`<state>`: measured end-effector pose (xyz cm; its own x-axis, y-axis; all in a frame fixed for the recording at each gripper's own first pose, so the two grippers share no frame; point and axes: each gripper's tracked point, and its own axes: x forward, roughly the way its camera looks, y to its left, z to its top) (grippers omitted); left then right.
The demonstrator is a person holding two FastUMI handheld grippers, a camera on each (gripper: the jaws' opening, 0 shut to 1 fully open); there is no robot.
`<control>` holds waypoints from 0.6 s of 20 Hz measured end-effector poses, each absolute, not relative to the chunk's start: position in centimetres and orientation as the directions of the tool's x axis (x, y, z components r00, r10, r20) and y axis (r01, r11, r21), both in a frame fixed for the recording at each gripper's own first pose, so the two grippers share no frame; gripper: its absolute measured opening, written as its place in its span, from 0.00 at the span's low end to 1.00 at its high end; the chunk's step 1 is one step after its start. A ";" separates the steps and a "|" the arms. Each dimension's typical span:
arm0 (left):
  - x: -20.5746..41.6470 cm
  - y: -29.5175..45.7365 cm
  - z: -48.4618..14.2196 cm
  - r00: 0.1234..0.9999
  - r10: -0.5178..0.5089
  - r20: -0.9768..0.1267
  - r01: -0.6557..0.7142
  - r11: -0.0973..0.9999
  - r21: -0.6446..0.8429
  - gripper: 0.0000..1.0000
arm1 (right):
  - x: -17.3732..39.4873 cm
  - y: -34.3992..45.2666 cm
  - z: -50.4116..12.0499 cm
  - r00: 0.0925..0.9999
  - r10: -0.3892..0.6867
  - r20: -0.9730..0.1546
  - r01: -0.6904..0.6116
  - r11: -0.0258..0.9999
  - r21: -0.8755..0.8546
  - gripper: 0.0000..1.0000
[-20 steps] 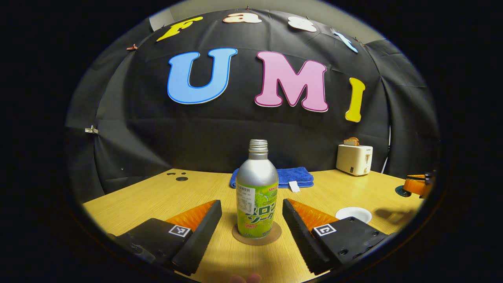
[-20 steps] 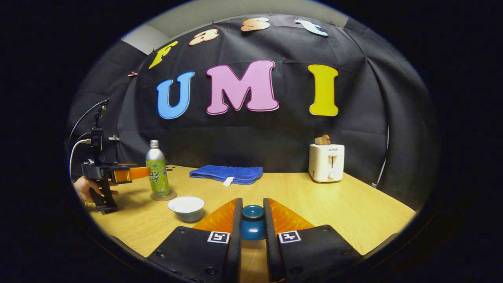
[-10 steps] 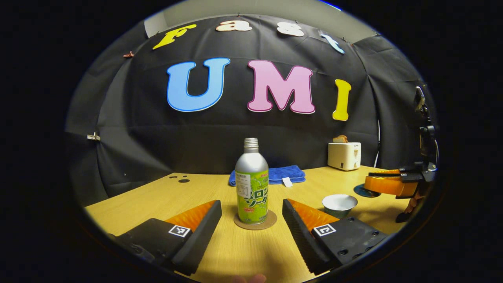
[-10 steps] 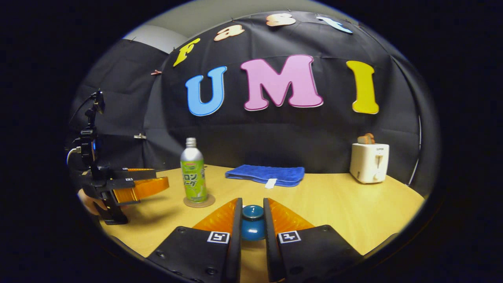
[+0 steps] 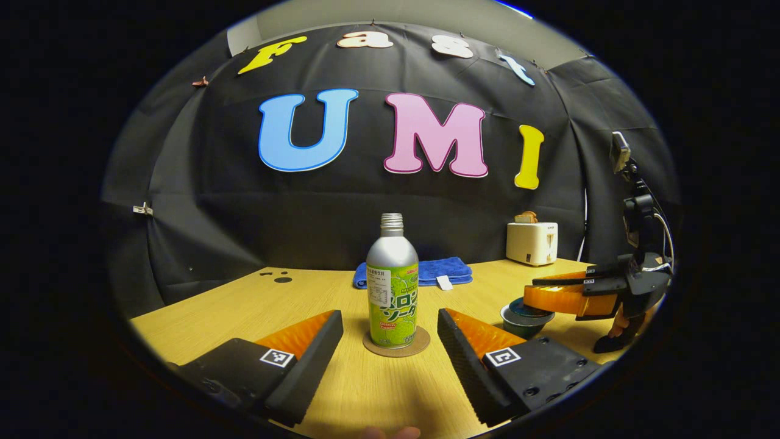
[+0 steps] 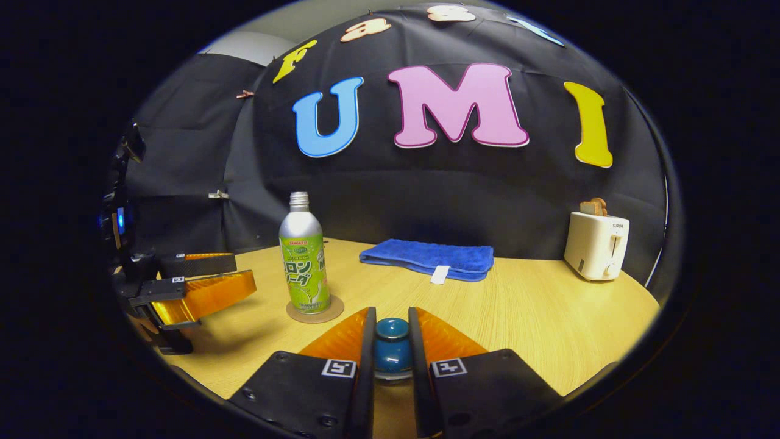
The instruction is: Open the teacup lid with one hand, grasp the water bottle and pour water into the teacup with the other hand; after pouring, place the water bottle on the coaster and then close the teacup lid.
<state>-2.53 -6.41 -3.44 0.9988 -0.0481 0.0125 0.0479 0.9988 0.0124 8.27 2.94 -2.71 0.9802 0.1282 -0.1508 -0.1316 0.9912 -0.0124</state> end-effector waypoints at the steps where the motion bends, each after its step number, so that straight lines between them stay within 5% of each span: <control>1: -2.6 -6.4 -3.4 0.999 -0.048 0.012 0.048 0.999 0.012 0.98 | 8.4 2.9 -2.8 0.979 0.125 -0.161 -0.128 0.992 -0.011 0.30; 12: -2.4 -6.3 -3.6 0.999 -0.052 0.015 0.052 0.999 0.012 0.98 | 8.5 3.1 -3.6 0.969 0.126 -0.213 -0.130 0.992 -0.004 0.33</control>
